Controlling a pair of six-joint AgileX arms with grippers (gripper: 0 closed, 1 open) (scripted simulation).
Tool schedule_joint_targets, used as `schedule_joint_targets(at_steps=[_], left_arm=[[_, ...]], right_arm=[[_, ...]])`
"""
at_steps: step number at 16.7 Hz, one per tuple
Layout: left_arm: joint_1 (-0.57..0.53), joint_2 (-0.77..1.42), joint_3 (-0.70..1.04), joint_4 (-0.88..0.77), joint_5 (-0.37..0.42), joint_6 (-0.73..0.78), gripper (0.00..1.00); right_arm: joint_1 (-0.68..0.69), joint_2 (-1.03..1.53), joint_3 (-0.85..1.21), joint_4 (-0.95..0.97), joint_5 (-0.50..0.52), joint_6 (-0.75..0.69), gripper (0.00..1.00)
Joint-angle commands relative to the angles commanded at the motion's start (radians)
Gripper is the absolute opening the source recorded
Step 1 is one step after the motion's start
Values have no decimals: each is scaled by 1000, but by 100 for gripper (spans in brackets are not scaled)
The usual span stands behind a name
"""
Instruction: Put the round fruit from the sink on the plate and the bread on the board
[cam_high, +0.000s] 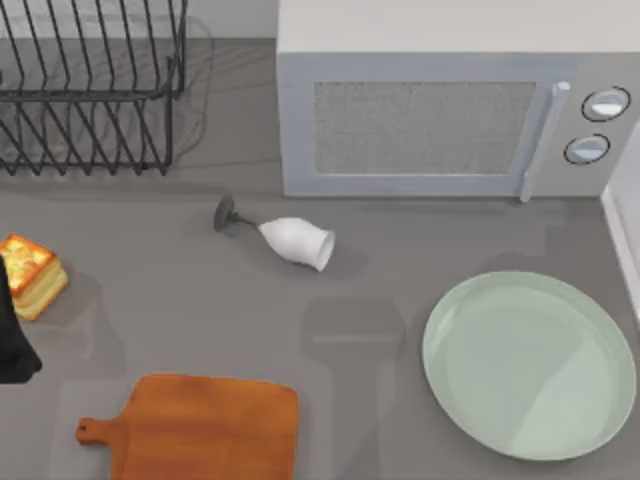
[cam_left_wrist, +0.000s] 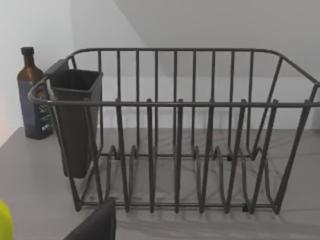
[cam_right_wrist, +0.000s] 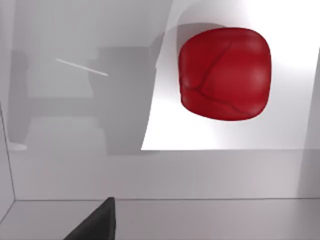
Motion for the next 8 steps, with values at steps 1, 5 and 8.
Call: schedule_joint_targets(at_steps=[1, 5, 8], left_arm=[[0, 0, 0, 0, 0, 0, 100], [0, 0, 0, 0, 0, 0, 100], [0, 0, 0, 0, 0, 0, 100]], right_arm=[[-6, 34, 27, -18, 0, -6, 100], [-13, 73, 58, -39, 0, -12, 100], [-7, 71, 55, -36, 0, -11, 100]])
